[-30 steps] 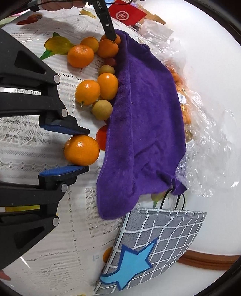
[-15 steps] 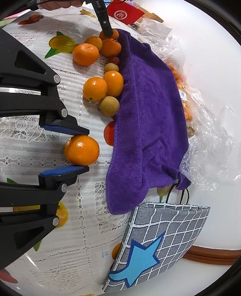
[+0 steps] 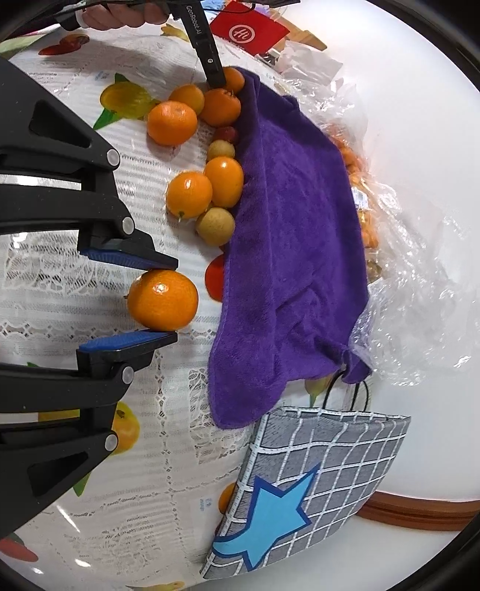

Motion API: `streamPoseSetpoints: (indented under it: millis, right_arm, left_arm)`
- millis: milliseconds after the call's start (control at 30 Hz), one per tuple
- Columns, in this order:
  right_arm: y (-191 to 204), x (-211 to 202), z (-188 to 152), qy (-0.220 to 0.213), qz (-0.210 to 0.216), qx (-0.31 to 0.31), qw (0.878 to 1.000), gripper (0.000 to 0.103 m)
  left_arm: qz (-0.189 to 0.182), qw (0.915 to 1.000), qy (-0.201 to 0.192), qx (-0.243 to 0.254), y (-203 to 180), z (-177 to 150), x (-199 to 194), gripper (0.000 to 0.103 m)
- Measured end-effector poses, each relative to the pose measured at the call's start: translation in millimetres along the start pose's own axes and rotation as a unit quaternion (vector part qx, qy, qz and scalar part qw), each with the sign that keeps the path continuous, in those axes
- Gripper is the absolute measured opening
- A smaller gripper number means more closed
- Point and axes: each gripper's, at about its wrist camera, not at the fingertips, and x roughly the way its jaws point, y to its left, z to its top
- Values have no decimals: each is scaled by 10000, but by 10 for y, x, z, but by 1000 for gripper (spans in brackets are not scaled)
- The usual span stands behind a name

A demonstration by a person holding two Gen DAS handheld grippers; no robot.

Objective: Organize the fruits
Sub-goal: 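Grasp a large orange with the left gripper and lift it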

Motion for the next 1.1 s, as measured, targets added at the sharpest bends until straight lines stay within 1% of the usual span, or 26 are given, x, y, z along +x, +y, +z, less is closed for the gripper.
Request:
streamPoseSetpoints:
  millis: [133, 200, 300, 400, 433, 467, 567, 633, 667, 700, 833, 933, 1100]
  right_arm:
    - [45, -82, 19, -70, 4, -37, 10000, 32]
    - [65, -108, 16, -84, -11, -63, 9999, 32]
    - [89, -138, -1, -73, -15, -80, 9999, 32]
    - [91, -162, -37, -64, -27, -113, 9999, 32]
    - [84, -162, -47, -54, -39, -118, 9999, 32]
    - [75, -164, -51, -42, -49, -117, 9999, 32]
    - [32, -168, -54, -29, -77, -79, 9999, 32]
    - [3, -183, -48, -54, -52, -26, 10000, 32]
    - [-6, -192, -43, -66, -51, -12, 10000, 32]
    - [-8, -197, -38, -75, -55, -4, 10000, 32]
    - [15, -250, -17, -144, -11, 10, 9999, 32]
    - [50, -306, 1, -221, 17, -12, 9998, 32]
    - [96, -444, 56, -378, 20, -44, 9993, 32]
  left_arm:
    - [-67, 10000, -36, -43, 7, -11, -75, 29]
    - [-65, 10000, 21, -28, -6, -21, -57, 29]
    - [-7, 10000, -12, -4, -42, -18, -46, 29]
    - [2, 10000, 89, 44, -87, 7, 37, 35]
    - [49, 9999, 116, 42, -94, 9, 73, 39]
    - [107, 9998, 139, 33, -101, 11, 112, 41]
    - [244, 9995, 181, 21, -111, 7, 202, 41]
    - [262, 9996, 79, 26, -112, 7, 211, 39]
    - [201, 9998, 38, 34, -107, 10, 202, 31]
    - [146, 9999, 38, 41, -103, 17, 193, 31]
    - [209, 9998, -24, 63, -80, 28, 120, 31]
    - [142, 9998, -117, -43, -33, 26, -20, 31]
    - [84, 9994, -322, -46, -44, 28, -281, 31]
